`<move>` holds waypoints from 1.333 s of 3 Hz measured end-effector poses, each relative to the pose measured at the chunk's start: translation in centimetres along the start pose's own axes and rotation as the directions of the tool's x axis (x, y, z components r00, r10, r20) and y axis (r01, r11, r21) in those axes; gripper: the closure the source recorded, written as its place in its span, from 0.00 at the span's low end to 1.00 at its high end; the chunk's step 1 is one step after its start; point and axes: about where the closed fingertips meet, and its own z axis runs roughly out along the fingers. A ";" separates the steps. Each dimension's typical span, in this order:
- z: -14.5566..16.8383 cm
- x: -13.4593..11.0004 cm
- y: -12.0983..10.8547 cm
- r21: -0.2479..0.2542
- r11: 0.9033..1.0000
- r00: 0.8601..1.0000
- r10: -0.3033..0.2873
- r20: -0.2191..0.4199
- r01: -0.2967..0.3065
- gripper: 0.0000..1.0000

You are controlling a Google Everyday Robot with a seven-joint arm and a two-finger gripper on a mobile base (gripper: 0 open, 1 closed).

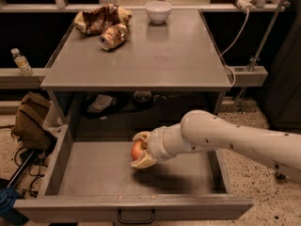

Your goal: Place apple into top drawer

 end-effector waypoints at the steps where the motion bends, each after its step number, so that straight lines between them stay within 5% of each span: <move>1: 2.1 1.4 -0.2 0.066 0.998 1.000 0.006 0.015 -0.006 1.00; 2: 2.1 1.4 -0.2 0.066 0.998 1.000 0.006 0.015 -0.006 1.00; 4: 2.1 1.3 -0.2 0.066 0.998 1.000 0.005 0.015 -0.006 0.59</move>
Offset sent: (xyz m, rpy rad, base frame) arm 0.0604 0.0109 -0.0536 0.0405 -0.2022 -0.1921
